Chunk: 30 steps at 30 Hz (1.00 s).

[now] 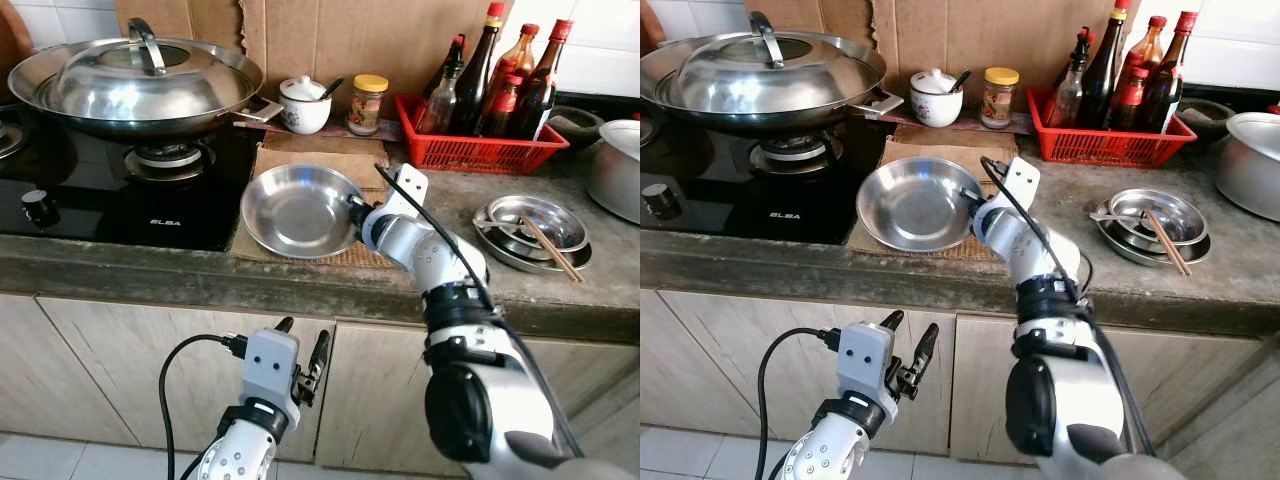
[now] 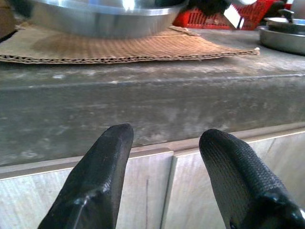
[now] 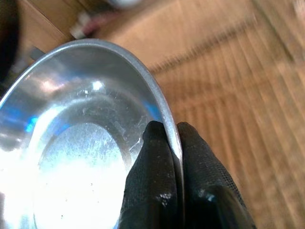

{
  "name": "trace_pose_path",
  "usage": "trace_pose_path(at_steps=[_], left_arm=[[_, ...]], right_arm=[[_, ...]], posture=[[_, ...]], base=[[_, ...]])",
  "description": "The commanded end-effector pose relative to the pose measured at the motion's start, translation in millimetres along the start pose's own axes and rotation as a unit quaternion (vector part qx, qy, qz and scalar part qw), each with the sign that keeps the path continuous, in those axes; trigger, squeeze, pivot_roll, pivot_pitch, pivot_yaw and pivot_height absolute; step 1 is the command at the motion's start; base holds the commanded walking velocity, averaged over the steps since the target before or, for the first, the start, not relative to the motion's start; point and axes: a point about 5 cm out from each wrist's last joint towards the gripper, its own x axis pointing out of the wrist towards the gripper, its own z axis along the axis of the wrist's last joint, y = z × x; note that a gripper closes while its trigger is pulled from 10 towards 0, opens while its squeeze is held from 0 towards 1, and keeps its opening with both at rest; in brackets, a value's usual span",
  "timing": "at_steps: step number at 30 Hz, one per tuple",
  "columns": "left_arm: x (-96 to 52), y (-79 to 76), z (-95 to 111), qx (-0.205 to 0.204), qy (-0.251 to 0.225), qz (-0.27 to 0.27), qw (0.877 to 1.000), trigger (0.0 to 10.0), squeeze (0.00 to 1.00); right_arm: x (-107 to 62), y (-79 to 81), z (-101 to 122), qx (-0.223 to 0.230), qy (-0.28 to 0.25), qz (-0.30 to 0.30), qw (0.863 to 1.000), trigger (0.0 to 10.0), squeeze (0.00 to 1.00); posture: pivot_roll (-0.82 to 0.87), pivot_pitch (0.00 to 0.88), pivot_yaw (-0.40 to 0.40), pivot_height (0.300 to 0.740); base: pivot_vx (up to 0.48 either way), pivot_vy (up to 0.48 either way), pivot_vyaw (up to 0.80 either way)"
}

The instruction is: Kitchen organization

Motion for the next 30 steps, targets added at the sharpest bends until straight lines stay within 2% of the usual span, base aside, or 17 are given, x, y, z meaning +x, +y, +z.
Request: trace_pose_path(at_steps=[1, 5, 7, 9, 10, 11, 12, 13, 18, 21, 26, 28, 30], left_arm=[[1.5, -0.3, -2, 0.001, 0.002, -0.003, 1.0, 10.0, 0.0], [3.0, 1.1, -3, 0.003, 0.002, -0.003, 1.0, 10.0, 0.0], [3.4, 1.5, -3, 0.004, 0.002, -0.003, 1.0, 10.0, 0.0], [4.0, 2.5, -3, 0.005, 0.001, -0.003, 1.0, 10.0, 0.0], [4.1, 2.8, -3, 0.005, 0.002, -0.003, 1.0, 10.0, 0.0], [4.1, 2.8, -3, 0.005, 0.002, -0.003, 1.0, 10.0, 0.0], [4.3, 3.4, -3, 0.005, 0.001, -0.003, 1.0, 10.0, 0.0], [4.1, 4.3, -4, 0.006, 0.001, -0.004, 1.0, 10.0, 0.0], [4.7, 8.2, -3, 0.011, -0.003, 0.006, 1.0, 10.0, 0.0], [5.5, 11.3, -2, -0.006, -0.003, 0.015, 1.0, 10.0, 0.0], [5.1, 11.4, -2, 0.002, -0.005, 0.012, 1.0, 10.0, 0.0], [4.8, 12.9, -1, 0.004, -0.011, 0.02, 1.0, 10.0, 0.0], [5.1, 12.7, -1, 0.003, -0.013, 0.019, 1.0, 10.0, 0.0]], right_arm=[[-7.1, 3.9, 14, 0.01, -0.052, 0.016, 0.998, 0.0, 0.0], [-22.9, -11.3, 18, 0.01, -0.136, -0.021, 0.99, 0.0, 0.0], [-32.6, -17.2, 20, -0.027, -0.18, -0.034, 0.983, 0.0, 0.0], [-48.8, -19.7, 20, -0.077, -0.239, -0.031, 0.968, 0.0, 0.0], [-53.7, -19.5, 20, -0.094, -0.255, -0.026, 0.962, 0.0, 0.0], [-53.7, -19.5, 20, -0.094, -0.255, -0.026, 0.962, 0.0, 0.0], [-62.9, -19.7, 19, -0.142, -0.276, -0.026, 0.95, 0.0, 0.0], [-71.7, -21.2, 15, -0.162, -0.286, -0.022, 0.944, 0.0, 0.0], [-90.5, -26.6, 8, -0.172, -0.298, -0.019, 0.939, 0.0, 0.0], [-101.5, -27.8, 4, -0.182, -0.319, -0.013, 0.93, 0.0, 0.0], [-110.3, -30.4, -2, -0.185, -0.327, -0.016, 0.927, 0.0, 0.0], [-112.8, -25.7, -12, -0.237, -0.325, 0.006, 0.916, 0.0, 0.0], [-113.3, -25.2, -14, -0.237, -0.324, 0.007, 0.916, 0.0, 0.0]], posture=[[0.06, 0.0, -0.095, 0.74], [0.06, 0.0, -0.087, 0.74], [0.06, 0.0, -0.083, 0.74], [0.06, 0.0, -0.075, 0.74], [0.06, 0.0, -0.075, 0.74], [0.06, 0.0, -0.075, 0.74], [0.06, 0.0, -0.072, 0.74], [0.05, 0.0, -0.058, 0.74], [0.05, 0.0, -0.05, 0.74], [0.05, 0.0, -0.048, 0.74], [0.04, 0.0, -0.042, 0.74], [0.04, 0.0, -0.038, 0.74], [0.04, 0.0, -0.039, 0.74]], base=[[0.0, 0.0, 0.0], [0.0, 0.0, 0.0], [0.0, 0.0, 0.0], [0.0, 0.0, 0.0], [0.0, 0.0, 0.0], [0.0, 0.0, 0.0], [0.0, 0.0, 0.0], [0.0, 0.0, 0.0], [0.0, 0.0, 0.0], [0.0, 0.0, 0.0], [0.0, 0.0, 0.0], [0.0, 0.0, 0.0], [0.0, 0.0, 0.0]])
